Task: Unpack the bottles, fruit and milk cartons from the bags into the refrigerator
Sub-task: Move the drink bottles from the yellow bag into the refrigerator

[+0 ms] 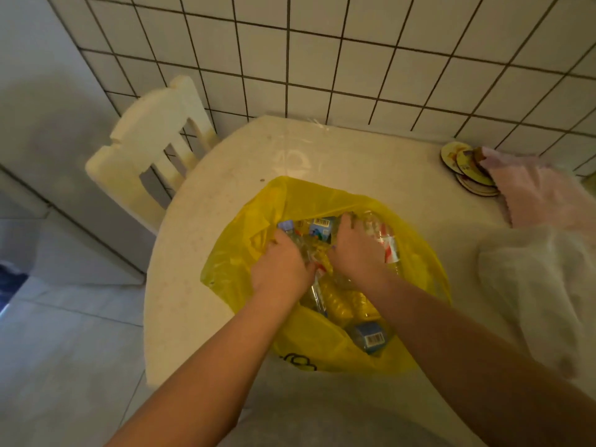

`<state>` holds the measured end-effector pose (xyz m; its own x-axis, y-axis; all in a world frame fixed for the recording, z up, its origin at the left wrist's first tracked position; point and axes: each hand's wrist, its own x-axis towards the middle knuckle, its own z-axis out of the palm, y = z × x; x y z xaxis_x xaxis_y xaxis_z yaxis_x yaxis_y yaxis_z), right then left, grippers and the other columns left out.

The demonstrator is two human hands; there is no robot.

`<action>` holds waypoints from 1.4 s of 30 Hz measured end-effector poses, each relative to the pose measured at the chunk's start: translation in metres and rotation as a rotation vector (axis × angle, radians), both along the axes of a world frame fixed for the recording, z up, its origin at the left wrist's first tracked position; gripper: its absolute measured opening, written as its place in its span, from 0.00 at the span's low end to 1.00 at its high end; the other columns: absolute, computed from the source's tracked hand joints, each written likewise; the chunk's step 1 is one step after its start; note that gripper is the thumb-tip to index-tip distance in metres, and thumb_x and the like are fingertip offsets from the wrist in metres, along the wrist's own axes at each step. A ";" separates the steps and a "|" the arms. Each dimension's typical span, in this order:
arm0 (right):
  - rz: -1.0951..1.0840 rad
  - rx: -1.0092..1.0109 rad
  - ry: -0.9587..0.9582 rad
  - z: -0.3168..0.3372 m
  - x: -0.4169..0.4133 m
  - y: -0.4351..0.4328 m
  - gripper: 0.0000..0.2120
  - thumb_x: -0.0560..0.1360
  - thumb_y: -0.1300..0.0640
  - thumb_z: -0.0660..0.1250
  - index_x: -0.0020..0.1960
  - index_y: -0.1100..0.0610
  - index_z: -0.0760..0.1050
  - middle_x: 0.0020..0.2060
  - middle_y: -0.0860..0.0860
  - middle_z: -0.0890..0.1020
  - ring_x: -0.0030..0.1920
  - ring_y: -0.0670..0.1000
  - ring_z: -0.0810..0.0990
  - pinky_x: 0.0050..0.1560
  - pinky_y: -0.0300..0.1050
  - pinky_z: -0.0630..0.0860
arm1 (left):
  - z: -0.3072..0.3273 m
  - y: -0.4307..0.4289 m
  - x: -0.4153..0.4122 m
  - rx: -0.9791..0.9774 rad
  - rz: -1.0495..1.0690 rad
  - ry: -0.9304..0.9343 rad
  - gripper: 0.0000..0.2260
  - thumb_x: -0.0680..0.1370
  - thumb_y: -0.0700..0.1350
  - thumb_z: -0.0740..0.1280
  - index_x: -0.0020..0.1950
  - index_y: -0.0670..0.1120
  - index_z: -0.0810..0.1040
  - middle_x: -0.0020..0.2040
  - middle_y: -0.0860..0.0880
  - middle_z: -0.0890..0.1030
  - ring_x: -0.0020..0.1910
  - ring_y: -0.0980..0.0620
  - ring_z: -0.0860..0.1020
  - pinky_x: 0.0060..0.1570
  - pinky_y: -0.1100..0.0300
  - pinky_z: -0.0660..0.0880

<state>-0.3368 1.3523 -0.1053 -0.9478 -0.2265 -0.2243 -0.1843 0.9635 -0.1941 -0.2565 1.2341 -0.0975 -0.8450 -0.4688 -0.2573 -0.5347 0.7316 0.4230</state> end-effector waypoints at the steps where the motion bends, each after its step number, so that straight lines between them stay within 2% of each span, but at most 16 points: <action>1: -0.015 0.005 -0.007 0.003 -0.011 -0.003 0.31 0.75 0.52 0.70 0.71 0.60 0.59 0.66 0.61 0.72 0.63 0.63 0.76 0.50 0.53 0.74 | -0.001 0.001 -0.004 0.025 0.021 -0.004 0.41 0.73 0.64 0.71 0.74 0.41 0.57 0.68 0.41 0.73 0.64 0.40 0.77 0.55 0.49 0.75; 4: -0.028 0.036 -0.093 0.009 -0.041 -0.011 0.27 0.74 0.57 0.71 0.67 0.63 0.64 0.60 0.61 0.78 0.59 0.62 0.79 0.44 0.48 0.70 | -0.004 0.006 -0.012 0.048 0.046 0.004 0.40 0.72 0.61 0.73 0.73 0.41 0.58 0.69 0.42 0.72 0.65 0.40 0.76 0.56 0.50 0.75; 7: -0.023 0.072 -0.194 0.010 -0.063 -0.019 0.27 0.72 0.61 0.73 0.67 0.65 0.67 0.59 0.61 0.79 0.57 0.61 0.80 0.40 0.48 0.72 | -0.009 0.007 -0.013 0.063 0.075 0.042 0.37 0.72 0.61 0.72 0.71 0.43 0.60 0.67 0.44 0.73 0.62 0.40 0.78 0.52 0.50 0.76; 11: 0.029 0.110 -0.259 0.011 -0.078 -0.027 0.29 0.73 0.59 0.74 0.68 0.64 0.65 0.57 0.59 0.79 0.53 0.58 0.80 0.40 0.47 0.73 | -0.012 0.003 -0.013 0.108 0.100 0.065 0.36 0.70 0.62 0.74 0.69 0.46 0.63 0.66 0.46 0.74 0.62 0.42 0.78 0.53 0.50 0.75; 16: 0.038 -0.046 -0.318 0.007 -0.091 -0.029 0.23 0.71 0.55 0.76 0.63 0.60 0.77 0.58 0.57 0.81 0.54 0.58 0.81 0.53 0.51 0.80 | -0.016 0.000 -0.014 0.137 0.105 0.084 0.37 0.68 0.63 0.75 0.69 0.48 0.65 0.65 0.48 0.76 0.62 0.44 0.77 0.53 0.51 0.76; 18: 0.030 -0.155 -0.336 0.004 -0.090 -0.030 0.20 0.70 0.52 0.75 0.60 0.56 0.80 0.55 0.55 0.83 0.52 0.57 0.82 0.53 0.52 0.80 | -0.016 -0.001 -0.014 0.158 0.118 0.097 0.36 0.67 0.62 0.75 0.69 0.48 0.66 0.64 0.48 0.76 0.62 0.44 0.77 0.53 0.51 0.76; 19: 0.018 -0.194 -0.336 0.003 -0.089 -0.031 0.18 0.70 0.51 0.75 0.57 0.55 0.82 0.51 0.55 0.84 0.50 0.57 0.82 0.52 0.51 0.81 | -0.015 -0.001 -0.013 0.173 0.127 0.104 0.36 0.67 0.61 0.75 0.69 0.49 0.67 0.64 0.49 0.76 0.62 0.45 0.78 0.53 0.52 0.76; 21: 0.001 -0.228 -0.317 0.003 -0.087 -0.031 0.10 0.69 0.49 0.73 0.44 0.56 0.83 0.37 0.52 0.82 0.42 0.55 0.81 0.42 0.47 0.77 | -0.013 -0.002 -0.011 0.193 0.134 0.133 0.36 0.66 0.61 0.76 0.68 0.49 0.68 0.63 0.49 0.77 0.60 0.45 0.78 0.51 0.52 0.76; 22: -0.010 -0.241 -0.306 0.005 -0.086 -0.031 0.10 0.69 0.49 0.72 0.36 0.55 0.79 0.32 0.51 0.79 0.37 0.54 0.79 0.37 0.46 0.74 | -0.013 -0.002 -0.009 0.198 0.129 0.151 0.35 0.66 0.61 0.76 0.67 0.49 0.68 0.62 0.49 0.77 0.60 0.45 0.78 0.51 0.52 0.76; 24: -0.035 -0.282 -0.285 0.010 -0.082 -0.032 0.15 0.70 0.49 0.71 0.30 0.54 0.71 0.28 0.51 0.74 0.33 0.53 0.75 0.33 0.44 0.68 | -0.011 -0.003 -0.004 0.218 0.119 0.188 0.35 0.66 0.60 0.77 0.67 0.49 0.69 0.61 0.49 0.78 0.59 0.46 0.78 0.50 0.53 0.76; 28: -0.009 -0.368 -0.215 0.028 -0.065 -0.023 0.14 0.71 0.50 0.69 0.32 0.55 0.71 0.27 0.50 0.71 0.31 0.50 0.70 0.30 0.42 0.64 | -0.010 -0.004 0.010 0.242 0.114 0.272 0.32 0.66 0.60 0.77 0.64 0.49 0.71 0.58 0.50 0.78 0.55 0.47 0.79 0.47 0.54 0.76; 31: 0.053 -0.450 -0.106 0.042 -0.040 -0.008 0.12 0.69 0.52 0.72 0.37 0.60 0.76 0.29 0.54 0.73 0.31 0.50 0.70 0.31 0.46 0.67 | -0.009 -0.007 0.018 0.256 0.095 0.398 0.29 0.63 0.65 0.73 0.55 0.47 0.74 0.50 0.50 0.78 0.50 0.48 0.78 0.44 0.50 0.76; 34: 0.112 -0.501 0.049 0.053 -0.016 0.011 0.11 0.69 0.55 0.74 0.45 0.62 0.79 0.41 0.58 0.78 0.41 0.54 0.76 0.43 0.51 0.73 | -0.006 -0.005 0.024 0.354 0.098 0.455 0.28 0.61 0.67 0.68 0.51 0.48 0.73 0.47 0.50 0.78 0.44 0.51 0.78 0.40 0.50 0.76; 36: 0.147 -0.546 0.148 0.058 -0.002 0.027 0.11 0.69 0.57 0.75 0.49 0.60 0.80 0.45 0.54 0.76 0.43 0.49 0.74 0.46 0.41 0.72 | -0.001 -0.003 0.030 0.402 0.092 0.495 0.27 0.62 0.66 0.69 0.52 0.49 0.73 0.47 0.50 0.79 0.43 0.53 0.78 0.41 0.51 0.77; 39: 0.156 -0.625 0.263 0.064 0.017 0.051 0.12 0.70 0.58 0.76 0.51 0.57 0.80 0.45 0.50 0.75 0.40 0.42 0.72 0.43 0.28 0.67 | 0.009 0.003 0.038 0.401 0.041 0.582 0.26 0.65 0.65 0.69 0.54 0.47 0.73 0.49 0.50 0.77 0.45 0.50 0.78 0.43 0.53 0.76; 42: 0.146 -0.778 0.342 0.079 0.032 0.070 0.12 0.72 0.59 0.75 0.54 0.56 0.79 0.47 0.50 0.74 0.45 0.41 0.75 0.44 0.28 0.70 | 0.026 0.009 0.046 0.431 0.025 0.683 0.25 0.67 0.66 0.71 0.54 0.51 0.72 0.49 0.48 0.76 0.46 0.47 0.78 0.44 0.52 0.77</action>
